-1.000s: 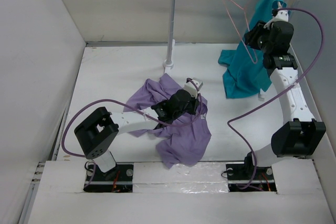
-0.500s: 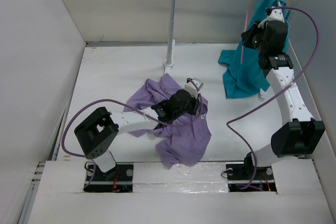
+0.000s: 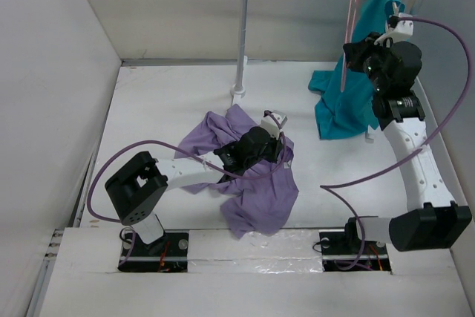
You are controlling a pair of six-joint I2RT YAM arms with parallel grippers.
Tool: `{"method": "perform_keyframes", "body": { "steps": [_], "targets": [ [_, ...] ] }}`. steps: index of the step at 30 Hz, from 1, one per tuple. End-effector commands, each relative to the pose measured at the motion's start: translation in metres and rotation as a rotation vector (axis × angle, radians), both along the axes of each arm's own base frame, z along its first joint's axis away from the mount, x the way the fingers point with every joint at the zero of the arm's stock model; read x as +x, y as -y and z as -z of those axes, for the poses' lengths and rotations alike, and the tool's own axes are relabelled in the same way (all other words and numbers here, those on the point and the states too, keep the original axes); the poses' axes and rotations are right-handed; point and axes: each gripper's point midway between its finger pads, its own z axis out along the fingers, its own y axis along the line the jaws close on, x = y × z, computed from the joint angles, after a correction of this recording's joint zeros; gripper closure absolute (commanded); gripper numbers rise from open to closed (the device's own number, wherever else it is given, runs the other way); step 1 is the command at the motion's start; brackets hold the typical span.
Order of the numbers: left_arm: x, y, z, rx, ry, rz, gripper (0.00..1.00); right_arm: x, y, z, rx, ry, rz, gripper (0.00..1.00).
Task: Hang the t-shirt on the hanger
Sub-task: Pick up the hanger from the clothesline, then place the T-shirt on the hanger.
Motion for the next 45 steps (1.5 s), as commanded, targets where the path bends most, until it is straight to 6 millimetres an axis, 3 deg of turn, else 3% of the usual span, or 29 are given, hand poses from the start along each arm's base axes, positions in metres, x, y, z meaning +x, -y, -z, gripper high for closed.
{"method": "perform_keyframes", "body": {
  "steps": [1,6,10,14,17,19,21,24,26,27,29,32,36,41,45],
  "targets": [
    [-0.001,0.005,-0.025,-0.078,0.031,0.006,1.0,-0.014,-0.01,-0.03,0.05,0.123,-0.057,1.0],
    [0.009,-0.002,-0.028,-0.108,0.014,-0.01,1.0,-0.031,-0.019,-0.008,0.093,0.099,-0.121,1.0],
    [0.015,-0.004,-0.029,-0.1,0.03,-0.041,1.0,-0.063,-0.038,0.021,0.161,0.064,-0.219,1.0],
    [0.031,-0.005,-0.027,-0.089,0.031,-0.078,1.0,-0.116,-0.067,0.061,0.192,0.012,-0.352,1.0],
    [0.053,-0.01,-0.025,-0.085,0.023,-0.124,1.0,-0.146,-0.073,0.087,0.191,-0.051,-0.395,1.0],
    [0.067,-0.012,-0.025,-0.106,0.007,-0.146,1.0,-0.177,-0.068,0.108,0.164,-0.127,-0.381,1.0],
    [0.084,-0.012,-0.027,-0.132,0.0,-0.162,1.0,-0.213,-0.076,0.119,0.172,-0.176,-0.457,1.0],
    [0.103,-0.013,-0.021,-0.125,-0.012,-0.185,1.0,-0.248,-0.085,0.145,0.213,-0.288,-0.53,1.0],
    [0.115,-0.012,-0.031,-0.149,-0.004,-0.187,1.0,-0.27,-0.086,0.153,0.231,-0.307,-0.548,1.0],
    [0.123,-0.016,-0.026,-0.145,-0.009,-0.204,1.0,-0.28,-0.085,0.164,0.241,-0.357,-0.548,1.0],
    [0.129,-0.014,-0.028,-0.15,-0.015,-0.2,1.0,-0.298,-0.086,0.161,0.248,-0.345,-0.571,1.0],
    [0.142,-0.018,-0.029,-0.155,-0.021,-0.215,1.0,-0.324,-0.087,0.175,0.221,-0.449,-0.604,1.0],
    [0.141,-0.018,-0.038,-0.173,-0.011,-0.211,1.0,-0.329,-0.081,0.184,0.205,-0.492,-0.565,1.0],
    [0.144,-0.022,-0.04,-0.169,-0.007,-0.221,1.0,-0.335,-0.086,0.182,0.231,-0.496,-0.596,1.0],
    [0.138,-0.021,-0.05,-0.193,-0.007,-0.196,1.0,-0.327,-0.088,0.189,0.246,-0.49,-0.601,1.0]
  ]
}}
